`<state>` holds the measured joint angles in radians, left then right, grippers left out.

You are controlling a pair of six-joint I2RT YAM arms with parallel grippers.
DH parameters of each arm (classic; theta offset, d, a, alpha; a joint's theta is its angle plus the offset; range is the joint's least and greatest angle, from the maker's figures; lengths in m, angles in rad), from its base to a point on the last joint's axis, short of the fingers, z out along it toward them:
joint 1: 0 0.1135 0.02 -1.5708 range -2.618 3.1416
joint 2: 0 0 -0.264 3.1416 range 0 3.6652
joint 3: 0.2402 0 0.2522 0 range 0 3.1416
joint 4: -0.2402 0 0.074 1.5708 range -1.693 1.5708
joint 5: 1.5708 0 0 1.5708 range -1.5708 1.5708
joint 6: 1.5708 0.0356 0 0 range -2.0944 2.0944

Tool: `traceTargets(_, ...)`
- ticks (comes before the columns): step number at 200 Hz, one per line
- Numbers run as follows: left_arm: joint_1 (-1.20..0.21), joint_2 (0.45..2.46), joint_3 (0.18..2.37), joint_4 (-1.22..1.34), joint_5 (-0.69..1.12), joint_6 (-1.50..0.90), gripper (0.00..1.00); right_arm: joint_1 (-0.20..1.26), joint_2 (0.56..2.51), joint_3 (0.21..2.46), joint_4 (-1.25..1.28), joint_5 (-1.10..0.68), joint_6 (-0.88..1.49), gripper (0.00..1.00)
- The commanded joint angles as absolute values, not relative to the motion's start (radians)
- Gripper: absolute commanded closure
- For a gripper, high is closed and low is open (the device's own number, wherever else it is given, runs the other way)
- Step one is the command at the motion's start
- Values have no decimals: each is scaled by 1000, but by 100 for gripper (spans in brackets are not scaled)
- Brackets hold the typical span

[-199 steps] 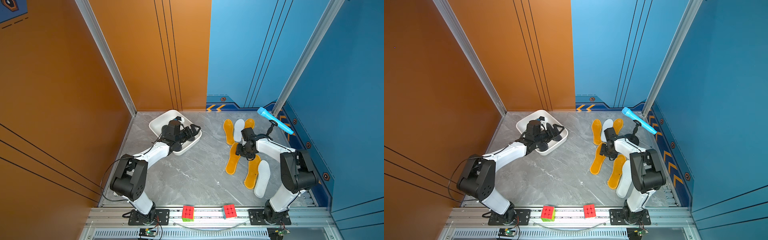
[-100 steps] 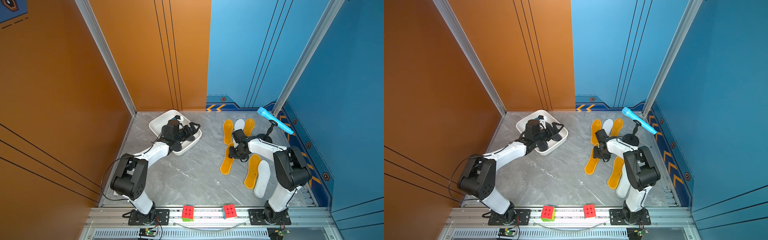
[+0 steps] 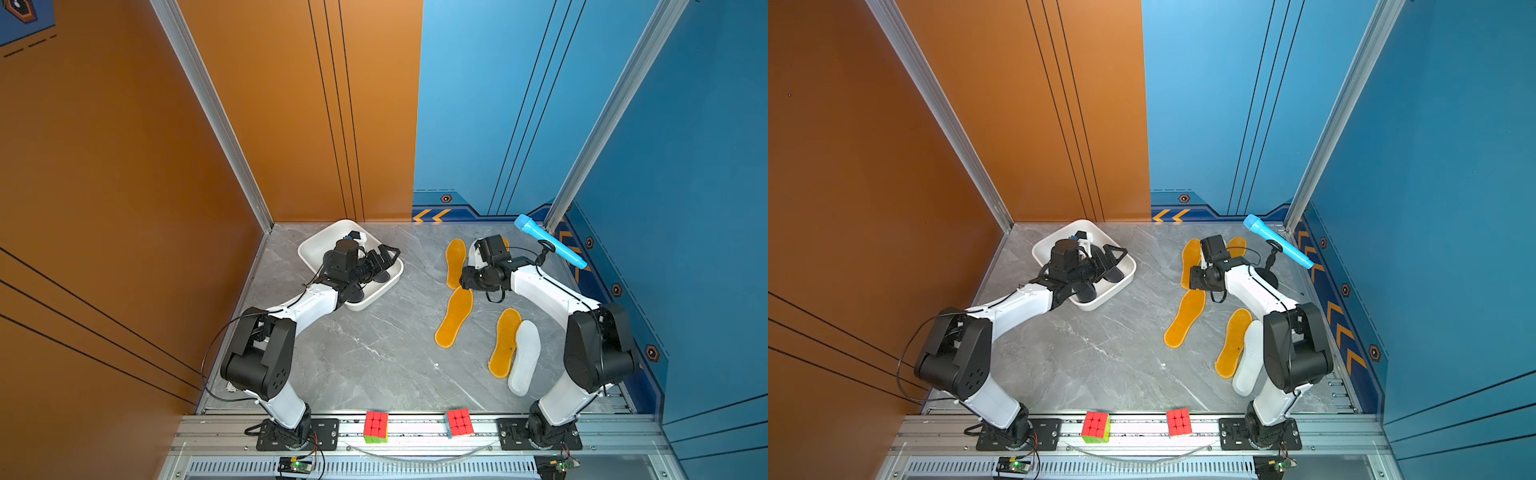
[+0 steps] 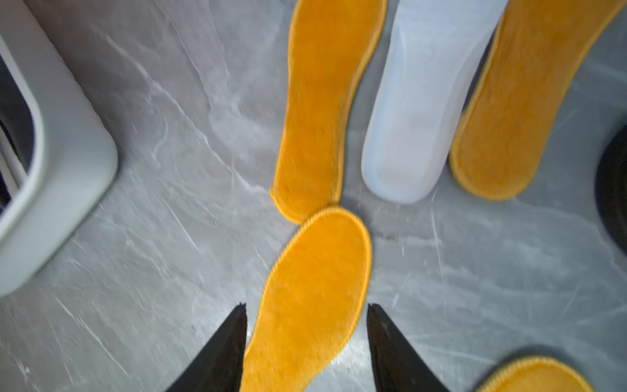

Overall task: Put the insoles into the storage box
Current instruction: Move the insole to the center of the board.

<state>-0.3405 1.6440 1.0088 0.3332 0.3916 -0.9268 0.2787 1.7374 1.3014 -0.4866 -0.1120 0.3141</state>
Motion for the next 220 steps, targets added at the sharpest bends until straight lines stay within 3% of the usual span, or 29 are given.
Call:
traceTargets(1,-331,1636,994,349,414,-938,2,279,1868,1436,-510,-131,326,42)
traceTargets(51,-326,1619,981,348,412,-946,2,283,2137,1704,-569,-143,380,42)
traceTargets(103,-318,1613,972,348,411,-954,2,321,2236,1729,-612,-193,365,43)
traceTargets(167,-316,1619,969,349,411,-959,2,413,2158,1589,-607,-321,199,50)
traceTargets(220,-320,1618,967,347,400,-961,2,391,1966,1403,-312,-376,261,47)
